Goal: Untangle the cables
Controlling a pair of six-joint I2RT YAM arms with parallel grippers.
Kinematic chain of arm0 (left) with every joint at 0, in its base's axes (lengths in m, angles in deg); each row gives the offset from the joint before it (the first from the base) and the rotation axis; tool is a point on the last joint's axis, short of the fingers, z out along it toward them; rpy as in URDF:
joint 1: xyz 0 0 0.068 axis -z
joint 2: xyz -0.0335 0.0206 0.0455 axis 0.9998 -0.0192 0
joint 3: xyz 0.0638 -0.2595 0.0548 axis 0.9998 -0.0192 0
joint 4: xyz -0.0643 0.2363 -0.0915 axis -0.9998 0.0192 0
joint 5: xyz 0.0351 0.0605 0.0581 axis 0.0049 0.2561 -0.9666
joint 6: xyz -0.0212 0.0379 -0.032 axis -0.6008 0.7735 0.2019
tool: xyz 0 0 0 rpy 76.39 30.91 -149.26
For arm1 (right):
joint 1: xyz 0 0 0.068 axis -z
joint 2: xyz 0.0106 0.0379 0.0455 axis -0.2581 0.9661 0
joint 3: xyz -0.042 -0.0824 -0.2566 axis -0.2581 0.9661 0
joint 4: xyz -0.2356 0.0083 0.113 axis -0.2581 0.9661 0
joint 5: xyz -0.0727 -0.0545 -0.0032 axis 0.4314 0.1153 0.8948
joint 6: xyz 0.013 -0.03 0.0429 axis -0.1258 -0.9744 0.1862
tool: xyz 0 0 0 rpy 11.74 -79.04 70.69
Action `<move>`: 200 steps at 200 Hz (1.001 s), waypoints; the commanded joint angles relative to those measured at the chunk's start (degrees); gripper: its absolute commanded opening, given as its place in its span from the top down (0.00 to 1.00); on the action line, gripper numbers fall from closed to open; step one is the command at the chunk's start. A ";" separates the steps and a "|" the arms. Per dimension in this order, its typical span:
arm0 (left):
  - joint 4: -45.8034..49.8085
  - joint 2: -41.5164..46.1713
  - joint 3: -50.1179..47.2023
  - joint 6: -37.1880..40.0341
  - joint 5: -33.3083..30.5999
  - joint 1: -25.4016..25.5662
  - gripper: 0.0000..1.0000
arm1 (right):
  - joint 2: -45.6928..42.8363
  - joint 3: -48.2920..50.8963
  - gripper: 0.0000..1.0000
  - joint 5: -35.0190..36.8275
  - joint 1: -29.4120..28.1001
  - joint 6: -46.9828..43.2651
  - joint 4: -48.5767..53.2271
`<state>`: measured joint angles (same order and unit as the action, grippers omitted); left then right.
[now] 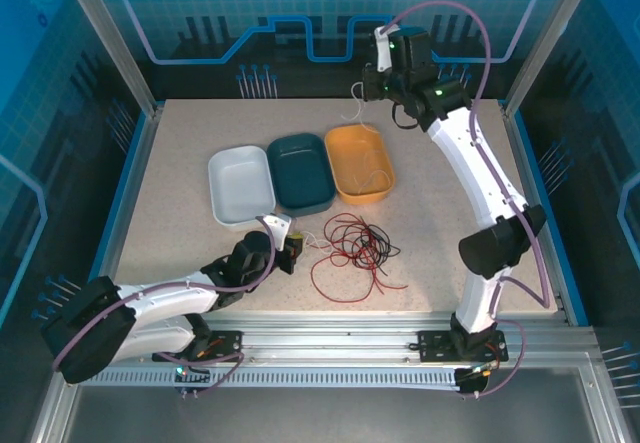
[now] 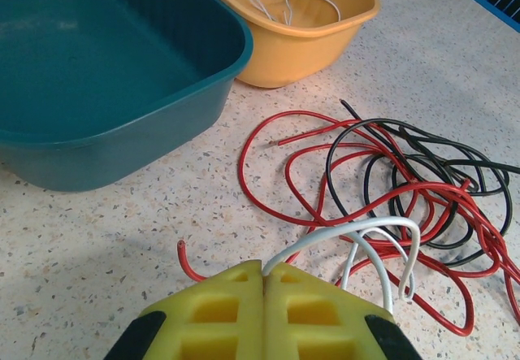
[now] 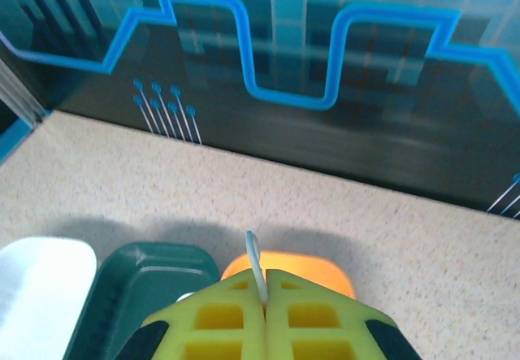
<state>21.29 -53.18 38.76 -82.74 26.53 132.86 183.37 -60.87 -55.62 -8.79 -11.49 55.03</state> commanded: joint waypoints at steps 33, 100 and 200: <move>-0.05 1.16 0.27 -1.22 1.25 -0.39 1.00 | 7.30 -4.22 1.00 1.26 2.23 3.87 10.76; 0.07 1.20 0.01 -1.69 1.10 -0.41 1.00 | 14.71 -3.44 1.00 -0.61 2.80 3.71 16.62; 0.73 1.35 0.60 -1.76 1.83 -0.45 1.00 | 24.15 -2.73 0.99 1.30 1.51 1.30 16.58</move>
<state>21.33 -52.87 38.76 -84.21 27.12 132.86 204.79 -63.19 -54.75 -6.54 -9.30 70.00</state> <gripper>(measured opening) 0.041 0.040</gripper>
